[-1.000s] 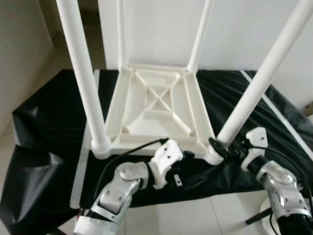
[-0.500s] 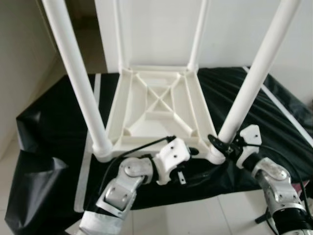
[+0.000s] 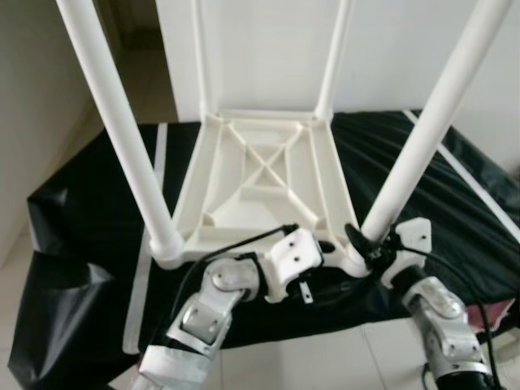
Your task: Building children table
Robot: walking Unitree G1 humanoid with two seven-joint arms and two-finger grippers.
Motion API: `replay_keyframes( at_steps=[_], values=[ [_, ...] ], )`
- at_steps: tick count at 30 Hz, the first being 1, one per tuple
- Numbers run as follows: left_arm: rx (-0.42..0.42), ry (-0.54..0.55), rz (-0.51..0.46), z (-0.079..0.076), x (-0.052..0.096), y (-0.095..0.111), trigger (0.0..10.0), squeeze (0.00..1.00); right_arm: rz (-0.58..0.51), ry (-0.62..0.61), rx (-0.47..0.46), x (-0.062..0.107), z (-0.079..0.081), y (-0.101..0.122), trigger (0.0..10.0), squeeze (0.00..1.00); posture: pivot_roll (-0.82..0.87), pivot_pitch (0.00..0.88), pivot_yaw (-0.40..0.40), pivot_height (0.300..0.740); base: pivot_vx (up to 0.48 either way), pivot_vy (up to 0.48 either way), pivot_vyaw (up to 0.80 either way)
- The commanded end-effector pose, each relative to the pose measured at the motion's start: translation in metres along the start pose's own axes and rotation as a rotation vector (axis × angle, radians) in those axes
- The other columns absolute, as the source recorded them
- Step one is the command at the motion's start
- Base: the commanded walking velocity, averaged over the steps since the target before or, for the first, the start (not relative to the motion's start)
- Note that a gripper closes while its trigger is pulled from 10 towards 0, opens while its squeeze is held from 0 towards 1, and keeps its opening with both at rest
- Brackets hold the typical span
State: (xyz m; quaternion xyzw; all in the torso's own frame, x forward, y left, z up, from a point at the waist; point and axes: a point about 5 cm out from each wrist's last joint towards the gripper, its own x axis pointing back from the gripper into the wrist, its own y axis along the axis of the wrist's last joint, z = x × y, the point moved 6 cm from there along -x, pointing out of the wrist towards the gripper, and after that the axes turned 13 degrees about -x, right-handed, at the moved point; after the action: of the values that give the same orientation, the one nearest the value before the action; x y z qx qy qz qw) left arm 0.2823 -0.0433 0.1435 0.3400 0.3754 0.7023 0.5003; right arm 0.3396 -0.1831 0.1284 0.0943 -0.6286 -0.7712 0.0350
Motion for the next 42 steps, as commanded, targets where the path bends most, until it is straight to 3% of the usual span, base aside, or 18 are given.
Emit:
replay_keyframes(
  at_steps=[1,4,7,9,10,12,14,16,20,21,22,23,27,30,38,39,41,42],
  values=[
    [-0.004,0.243,0.060,0.030,0.003,-0.007,10.0,0.00,0.035,-0.138,-0.028,0.006,-0.020,-0.012,10.0,0.00,0.01,0.000,-0.011,0.740,0.000,0.000,0.00],
    [0.000,0.250,0.061,0.031,0.004,-0.008,10.0,0.00,0.025,-0.208,-0.049,0.006,-0.022,-0.013,10.0,0.00,0.02,0.000,-0.018,0.740,0.000,0.000,0.00],
    [-0.004,0.273,0.067,0.032,0.006,-0.010,10.0,0.00,0.056,-0.488,-0.092,0.010,-0.033,-0.031,10.0,0.00,0.03,0.000,-0.025,0.740,0.000,0.000,0.00],
    [-0.004,0.273,0.067,0.032,0.006,-0.010,10.0,0.00,0.056,-0.488,-0.092,0.010,-0.033,-0.031,10.0,0.00,0.03,0.000,-0.025,0.740,0.000,0.000,0.00],
    [-0.004,0.284,0.075,0.032,0.006,-0.011,10.0,0.00,0.064,-0.555,-0.115,0.012,-0.033,-0.036,10.0,0.00,0.04,0.000,-0.027,0.740,0.000,0.000,0.00],
    [0.019,0.304,0.065,0.034,0.008,-0.009,10.0,0.00,0.091,-0.573,-0.157,0.007,-0.020,-0.046,10.0,0.00,0.06,0.000,-0.025,0.740,0.000,0.000,0.00],
    [0.019,0.304,0.065,0.034,0.008,-0.009,10.0,0.00,0.091,-0.573,-0.157,0.007,-0.020,-0.046,10.0,0.00,0.06,0.000,-0.025,0.740,0.000,0.000,0.00],
    [0.039,0.258,0.031,0.026,0.009,-0.006,10.0,0.00,0.099,-0.471,-0.172,-0.002,-0.001,-0.047,10.0,0.00,0.06,0.000,-0.030,0.740,0.000,0.000,0.00],
    [0.069,0.239,0.027,0.021,0.008,-0.007,10.0,0.00,0.073,-0.463,-0.150,-0.001,-0.005,-0.039,10.0,0.00,0.06,0.000,-0.035,0.740,0.000,0.000,0.00],
    [0.076,0.244,0.031,0.023,0.007,-0.008,10.0,0.00,0.070,-0.468,-0.148,-0.001,-0.007,-0.037,10.0,0.26,0.06,0.000,-0.038,0.740,0.000,0.000,0.00],
    [0.080,0.247,0.031,0.023,0.007,-0.009,10.0,0.00,0.069,-0.470,-0.145,0.000,-0.008,-0.036,10.0,0.26,0.06,0.000,-0.038,0.740,0.000,0.000,0.00],
    [0.083,0.255,0.026,0.025,0.006,-0.008,10.0,0.00,0.059,-0.479,-0.138,0.000,-0.009,-0.033,10.0,1.00,0.05,0.000,-0.042,0.740,0.000,0.000,0.00],
    [0.088,0.260,0.019,0.026,0.005,-0.007,10.0,0.00,0.043,-0.484,-0.135,-0.001,-0.011,-0.028,10.0,1.00,0.05,0.000,-0.046,0.740,0.000,0.000,0.00],
    [0.065,0.271,0.014,0.027,0.005,-0.005,10.0,0.00,0.017,-0.420,-0.050,-0.005,-0.011,-0.017,10.0,1.00,0.05,0.000,-0.057,0.740,0.000,0.000,0.00],
    [0.056,0.283,0.018,0.029,0.005,-0.005,10.0,0.00,0.023,-0.356,-0.040,-0.005,-0.016,-0.015,10.0,1.00,0.05,0.000,-0.062,0.740,0.000,0.000,0.00],
    [0.061,0.281,0.020,0.029,0.005,-0.005,10.0,0.00,0.022,-0.308,-0.027,-0.006,-0.021,-0.010,10.0,0.54,0.05,0.000,-0.061,0.740,0.000,0.000,0.00],
    [0.061,0.281,0.020,0.029,0.005,-0.005,10.0,0.00,0.022,-0.308,-0.027,-0.006,-0.021,-0.010,10.0,0.54,0.05,0.000,-0.061,0.740,0.000,0.000,0.00],
    [0.065,0.271,0.020,0.028,0.004,-0.005,10.0,0.00,0.027,-0.273,-0.031,-0.006,-0.023,-0.008,10.0,0.00,0.05,0.000,-0.059,0.740,0.000,0.000,0.00]
  ],
)
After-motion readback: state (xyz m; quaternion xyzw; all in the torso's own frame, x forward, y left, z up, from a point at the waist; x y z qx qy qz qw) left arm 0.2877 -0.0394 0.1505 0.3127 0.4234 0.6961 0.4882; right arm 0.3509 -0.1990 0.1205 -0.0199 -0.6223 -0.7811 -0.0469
